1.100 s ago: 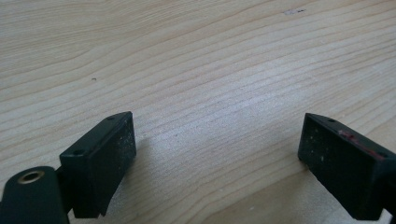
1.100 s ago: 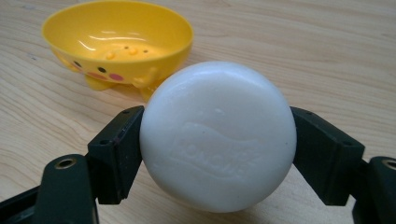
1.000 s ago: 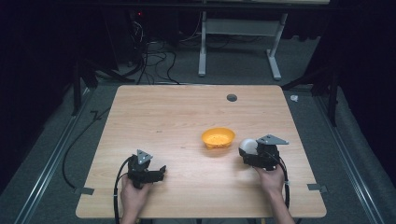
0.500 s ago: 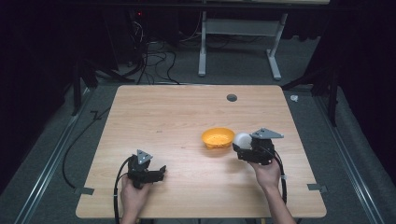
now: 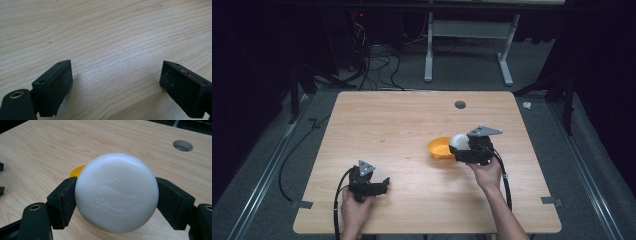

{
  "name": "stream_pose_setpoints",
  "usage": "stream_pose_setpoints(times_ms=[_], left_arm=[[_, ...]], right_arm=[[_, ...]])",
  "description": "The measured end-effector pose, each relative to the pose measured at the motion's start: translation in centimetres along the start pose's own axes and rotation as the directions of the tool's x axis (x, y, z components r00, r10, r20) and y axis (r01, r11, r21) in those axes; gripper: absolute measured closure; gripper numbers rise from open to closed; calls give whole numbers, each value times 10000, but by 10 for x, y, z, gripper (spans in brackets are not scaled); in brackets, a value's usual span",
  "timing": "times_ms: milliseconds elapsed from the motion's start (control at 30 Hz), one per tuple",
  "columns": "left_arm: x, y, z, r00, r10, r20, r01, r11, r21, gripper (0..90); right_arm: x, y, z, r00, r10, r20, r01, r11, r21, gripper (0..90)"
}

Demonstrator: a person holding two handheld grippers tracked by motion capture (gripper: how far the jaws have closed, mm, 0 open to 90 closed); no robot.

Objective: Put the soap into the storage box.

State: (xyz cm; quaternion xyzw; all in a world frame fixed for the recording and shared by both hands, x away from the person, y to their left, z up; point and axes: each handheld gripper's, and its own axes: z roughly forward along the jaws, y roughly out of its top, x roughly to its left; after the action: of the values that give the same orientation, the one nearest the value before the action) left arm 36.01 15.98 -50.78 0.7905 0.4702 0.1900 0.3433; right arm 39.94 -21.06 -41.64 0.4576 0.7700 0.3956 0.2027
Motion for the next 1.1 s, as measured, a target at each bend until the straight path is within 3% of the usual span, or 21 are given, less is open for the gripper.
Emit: stream_pose_setpoints(times_ms=[167, 567, 1100], left_arm=[[0, 0, 0, 10000, 2, 6, -2, 10000, -1, 116], [0, 0, 0, 10000, 9, 5, -9, 10000, -13, 117], [0, 0, 0, 10000, 13, 17, -13, 10000, -1, 116]], right_arm=[[2, 7, 17, 9997, 76, -239, -69, 9995, 317, 240], [0, 7, 44, 9994, 153, -304, -119, 9937, 1111, 239], [-3, 2, 59, 9994, 306, -178, -271, 9847, 1720, 238]])
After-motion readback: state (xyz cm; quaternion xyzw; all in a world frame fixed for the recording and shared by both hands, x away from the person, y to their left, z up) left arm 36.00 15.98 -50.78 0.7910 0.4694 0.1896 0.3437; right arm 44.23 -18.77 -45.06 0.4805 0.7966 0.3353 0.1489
